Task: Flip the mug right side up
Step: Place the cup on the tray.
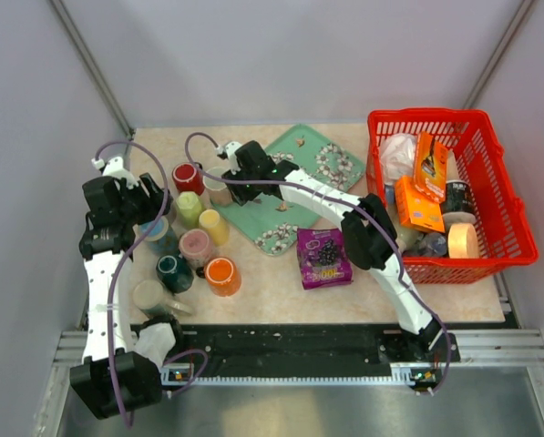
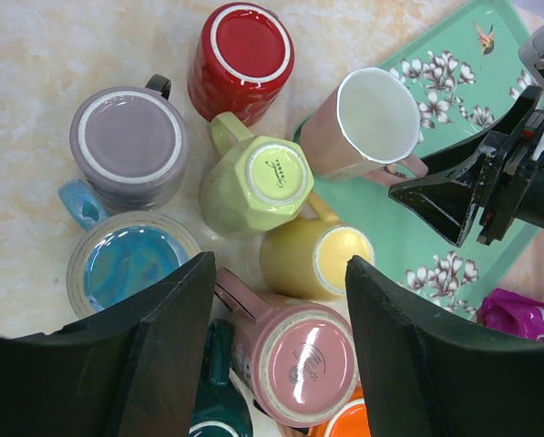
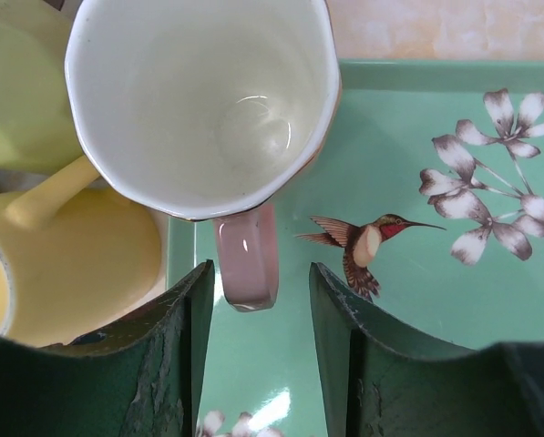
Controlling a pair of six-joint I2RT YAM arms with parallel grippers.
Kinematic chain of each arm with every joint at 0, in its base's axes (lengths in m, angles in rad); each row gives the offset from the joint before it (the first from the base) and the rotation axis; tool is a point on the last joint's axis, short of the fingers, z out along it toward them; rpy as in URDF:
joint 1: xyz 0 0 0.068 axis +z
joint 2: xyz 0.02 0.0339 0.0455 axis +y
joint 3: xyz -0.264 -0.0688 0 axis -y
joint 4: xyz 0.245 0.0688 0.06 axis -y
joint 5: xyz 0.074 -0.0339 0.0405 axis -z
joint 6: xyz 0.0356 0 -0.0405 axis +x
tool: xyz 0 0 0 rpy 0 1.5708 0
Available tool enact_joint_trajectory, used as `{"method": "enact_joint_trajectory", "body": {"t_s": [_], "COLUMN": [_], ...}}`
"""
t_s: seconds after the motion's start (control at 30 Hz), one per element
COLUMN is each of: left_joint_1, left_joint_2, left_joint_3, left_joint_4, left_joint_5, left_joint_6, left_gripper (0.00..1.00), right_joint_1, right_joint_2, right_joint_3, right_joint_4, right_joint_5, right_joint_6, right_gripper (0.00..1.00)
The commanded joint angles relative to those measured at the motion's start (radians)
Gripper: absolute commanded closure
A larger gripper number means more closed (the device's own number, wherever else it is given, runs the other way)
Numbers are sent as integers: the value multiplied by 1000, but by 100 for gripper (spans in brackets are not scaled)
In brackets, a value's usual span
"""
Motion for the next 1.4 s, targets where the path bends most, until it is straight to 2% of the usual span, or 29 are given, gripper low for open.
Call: {"method": "enact_joint_trajectory", "body": {"t_s": [0.0, 0.27, 0.5, 0.6, 0.7, 0.83, 0.87, 0.9, 1.03, 1.13, 1.23, 1.27, 1.37], "left_joint_1": [7, 9, 9, 9, 9, 7, 7, 7, 6, 3, -25, -25, -81], "left_joint_2": [-10, -7, -2, -1, -2, -18, -22, -30, -56, -64, -47, -41, -4], "left_joint_3": [-2, -2, -14, -19, -19, -14, -13, -10, 9, 27, 30, 30, 38], "left_joint_4": [41, 43, 46, 37, 15, -54, -84, -127, -288, -510, -768, -813, -816], "left_joint_5": [15, 18, 27, 24, 55, 176, 219, 251, 416, 585, 667, 690, 675], "left_joint_6": [-13, -16, -18, 5, 53, 168, 211, 261, 470, 721, 1043, 1103, 1122], "left_gripper": [36, 36, 36, 35, 33, 29, 22, 1, 1, 1, 1, 1, 3], "right_joint_1": [3, 8, 11, 0, -20, -38, -40, -41, -45, -51, -63, -66, -74], "right_joint_2": [-8, -28, -60, -109, -193, -311, -342, -373, -489, -603, -716, -747, -825], "right_joint_3": [52, 29, 2, -47, -109, -205, -227, -258, -365, -469, -564, -590, -647], "right_joint_4": [15, 16, 1, -4, -5, -7, -7, -7, -43, -92, -115, -117, -119], "right_joint_5": [-25, -198, -116, -93, -111, -126, -132, -134, -155, -185, -191, -194, -189], "right_joint_6": [12, 35, 15, -20, -72, -143, -161, -175, -229, -261, -265, -264, -265], "right_gripper": [54, 55, 55, 36, 28, 21, 19, 17, 12, 9, 9, 9, 9]}}
